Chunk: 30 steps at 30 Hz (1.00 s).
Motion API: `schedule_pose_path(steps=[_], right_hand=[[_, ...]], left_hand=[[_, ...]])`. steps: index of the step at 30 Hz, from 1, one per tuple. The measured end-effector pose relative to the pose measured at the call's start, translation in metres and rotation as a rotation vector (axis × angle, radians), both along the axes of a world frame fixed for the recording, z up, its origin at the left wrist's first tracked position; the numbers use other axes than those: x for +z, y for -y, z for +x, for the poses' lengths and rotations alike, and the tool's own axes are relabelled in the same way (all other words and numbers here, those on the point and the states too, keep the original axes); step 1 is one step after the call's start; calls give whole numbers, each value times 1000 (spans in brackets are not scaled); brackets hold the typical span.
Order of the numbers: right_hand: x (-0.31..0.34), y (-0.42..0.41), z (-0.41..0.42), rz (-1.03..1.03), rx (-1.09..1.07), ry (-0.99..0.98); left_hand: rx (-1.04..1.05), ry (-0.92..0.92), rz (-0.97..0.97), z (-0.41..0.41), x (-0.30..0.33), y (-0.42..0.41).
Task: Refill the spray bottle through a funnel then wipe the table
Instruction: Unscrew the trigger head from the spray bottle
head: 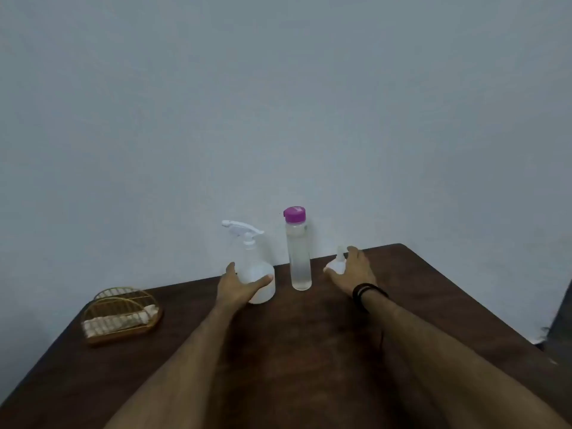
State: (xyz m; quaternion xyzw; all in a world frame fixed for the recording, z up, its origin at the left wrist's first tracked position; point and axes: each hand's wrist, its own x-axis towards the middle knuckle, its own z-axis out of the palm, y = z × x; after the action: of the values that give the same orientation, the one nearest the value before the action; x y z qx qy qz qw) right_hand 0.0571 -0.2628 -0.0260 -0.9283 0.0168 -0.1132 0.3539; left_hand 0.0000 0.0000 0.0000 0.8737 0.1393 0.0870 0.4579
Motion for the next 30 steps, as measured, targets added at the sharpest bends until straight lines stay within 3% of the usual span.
schedule_pose_path(steps=[5,7,10,13,21,30], right_hand=[[-21,3,38,230,-30,-72],[-33,2,48,212,-23,-48],[-42,2,52,30,-16,-14],[-45,4,47,60,-5,14],[-37,11,-29,222,-64,60],[-37,34,-129,167,-161,63]], left_hand=[[51,116,-117,35,-19,14],[63,136,-117,43,-27,18],[62,155,-98,45,-32,19],[51,175,-81,35,-35,18],[74,203,-73,-30,-39,20],[98,213,-45,-124,-53,24]])
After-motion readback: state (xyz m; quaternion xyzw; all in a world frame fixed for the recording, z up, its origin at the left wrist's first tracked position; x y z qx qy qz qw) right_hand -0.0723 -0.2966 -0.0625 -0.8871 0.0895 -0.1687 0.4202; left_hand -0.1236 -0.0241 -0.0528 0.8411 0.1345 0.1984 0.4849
